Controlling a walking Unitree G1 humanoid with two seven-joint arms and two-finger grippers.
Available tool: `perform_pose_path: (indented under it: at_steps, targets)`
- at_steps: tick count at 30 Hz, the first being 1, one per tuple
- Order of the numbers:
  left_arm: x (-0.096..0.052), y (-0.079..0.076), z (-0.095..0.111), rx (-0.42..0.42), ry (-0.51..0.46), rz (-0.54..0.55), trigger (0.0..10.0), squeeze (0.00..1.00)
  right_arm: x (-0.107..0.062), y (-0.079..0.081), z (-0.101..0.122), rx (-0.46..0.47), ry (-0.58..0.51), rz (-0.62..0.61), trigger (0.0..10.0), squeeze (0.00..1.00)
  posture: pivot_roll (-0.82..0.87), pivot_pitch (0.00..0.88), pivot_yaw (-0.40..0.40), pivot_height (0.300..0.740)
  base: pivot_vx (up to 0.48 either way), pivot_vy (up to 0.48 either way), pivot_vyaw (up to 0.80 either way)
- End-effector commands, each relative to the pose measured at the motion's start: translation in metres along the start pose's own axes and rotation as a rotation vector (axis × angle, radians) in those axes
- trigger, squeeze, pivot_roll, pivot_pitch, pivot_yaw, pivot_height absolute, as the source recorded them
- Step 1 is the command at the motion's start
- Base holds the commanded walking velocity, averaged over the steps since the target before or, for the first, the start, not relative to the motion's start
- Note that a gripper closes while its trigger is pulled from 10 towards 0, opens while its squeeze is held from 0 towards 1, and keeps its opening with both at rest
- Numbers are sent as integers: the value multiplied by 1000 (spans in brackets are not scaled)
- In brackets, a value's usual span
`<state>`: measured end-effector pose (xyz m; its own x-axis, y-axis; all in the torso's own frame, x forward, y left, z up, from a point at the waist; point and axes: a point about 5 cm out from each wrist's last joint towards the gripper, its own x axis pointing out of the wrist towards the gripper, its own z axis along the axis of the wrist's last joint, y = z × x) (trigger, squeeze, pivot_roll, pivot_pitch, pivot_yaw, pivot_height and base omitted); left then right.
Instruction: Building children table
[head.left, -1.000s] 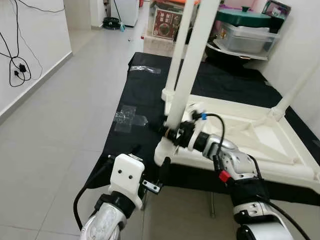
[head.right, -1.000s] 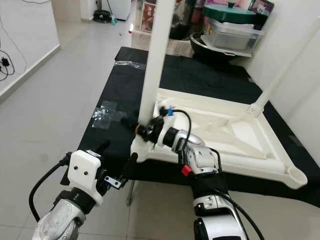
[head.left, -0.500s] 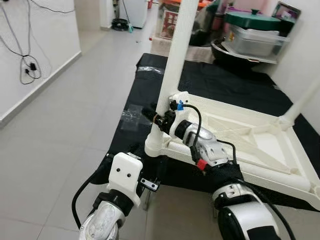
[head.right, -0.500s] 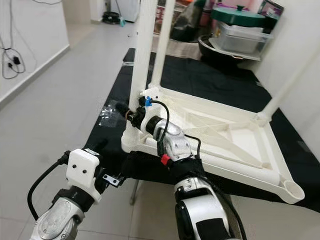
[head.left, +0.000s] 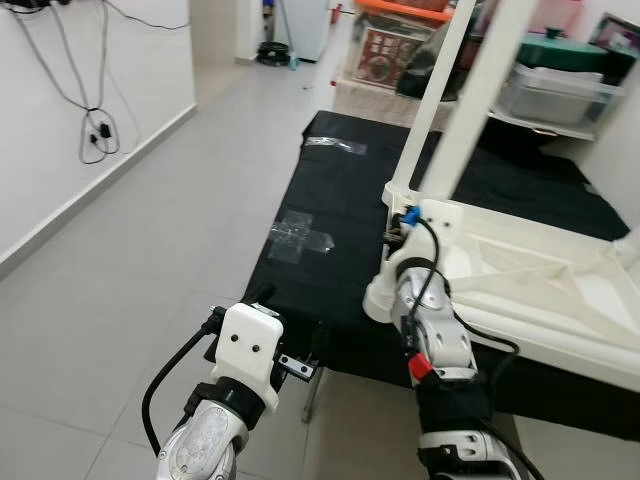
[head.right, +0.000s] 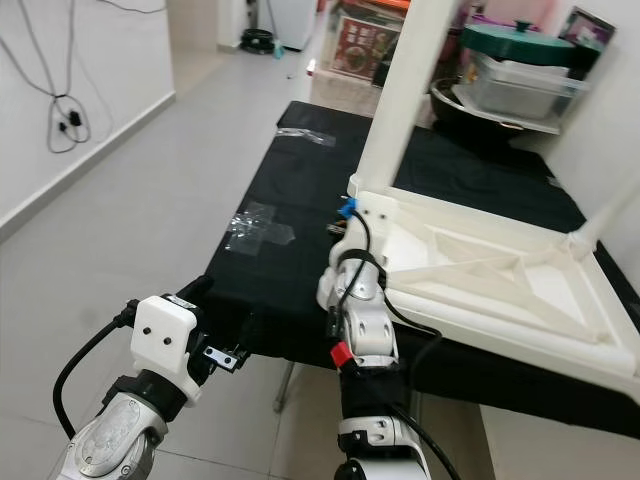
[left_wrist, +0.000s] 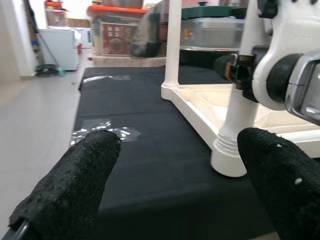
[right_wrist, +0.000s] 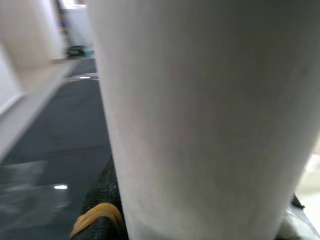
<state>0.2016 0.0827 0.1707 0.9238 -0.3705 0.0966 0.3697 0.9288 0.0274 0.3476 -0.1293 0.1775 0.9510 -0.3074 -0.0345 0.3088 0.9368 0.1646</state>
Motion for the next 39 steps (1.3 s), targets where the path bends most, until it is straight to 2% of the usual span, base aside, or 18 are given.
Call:
perform_pose_path:
  at_steps: [1,3,5,6,11,12,14,17,18,20,23,25,27,30,32,33,37,39]
  targets:
    - [1,0,-2,1,5,-3,10000,0,-25,35,-26,126,142,54,9569,0,113,34,-157,740,0,0,0]
    - [0,0,-2,1,6,-3,10000,0,-27,40,-26,158,150,95,9569,0,113,34,-157,740,0,0,0]
    - [0,-1,-3,0,8,-3,10000,0,-27,43,-21,152,108,151,10000,0,109,23,-155,740,0,0,0]
    - [-1,-1,-3,0,9,-5,10000,0,-27,45,-18,150,87,210,10000,1000,109,23,-157,740,0,0,0]
    - [-1,-2,-4,1,11,-8,10000,0,-24,44,-11,147,57,305,10000,1000,109,14,-154,740,0,0,0]
    - [-1,-1,-4,1,12,-7,10000,0,-22,45,-9,171,53,392,10000,0,109,14,-155,740,0,0,0]
    - [-1,0,-4,0,11,-3,10000,0,-16,43,-5,147,43,635,10000,0,108,17,-152,740,0,0,0]
    - [-1,0,-4,-1,11,-2,10000,0,-15,42,-4,139,43,693,10000,0,108,17,-152,740,0,0,0]
    - [0,0,-4,0,11,-3,10000,0,-9,35,-3,114,64,815,10000,0,105,25,-149,740,0,0,0]
    - [0,0,-4,0,11,-3,10000,0,-9,35,-3,114,64,815,10000,0,105,25,-149,740,0,0,0]
    - [2,0,-3,0,5,-6,10000,0,15,13,1,-10,138,1094,10000,0,114,37,-154,740,0,0,0]
    - [2,0,-2,0,4,-7,10000,0,18,12,3,-29,148,1122,10000,0,114,37,-154,740,0,0,0]
    - [2,0,-2,2,2,-7,10000,0,17,18,5,-6,191,1244,10000,0,122,34,-156,740,0,0,0]
    - [2,0,-2,2,2,-6,10000,0,16,19,6,6,202,1283,10000,0,122,34,-156,740,0,0,0]
    - [1,0,-2,4,2,-4,10000,0,18,23,6,-28,192,1302,10000,0,137,24,-162,740,0,0,0]
    - [0,0,-2,6,2,0,10000,0,25,32,9,-69,157,1258,0,0,141,22,-164,740,0,0,0]
    - [-1,1,-1,7,2,2,10000,0,26,35,11,-75,142,1236,0,0,139,23,-165,740,0,0,0]
    - [-1,1,-1,7,3,4,10000,0,29,35,10,-69,109,1169,0,0,134,27,-164,740,0,0,0]
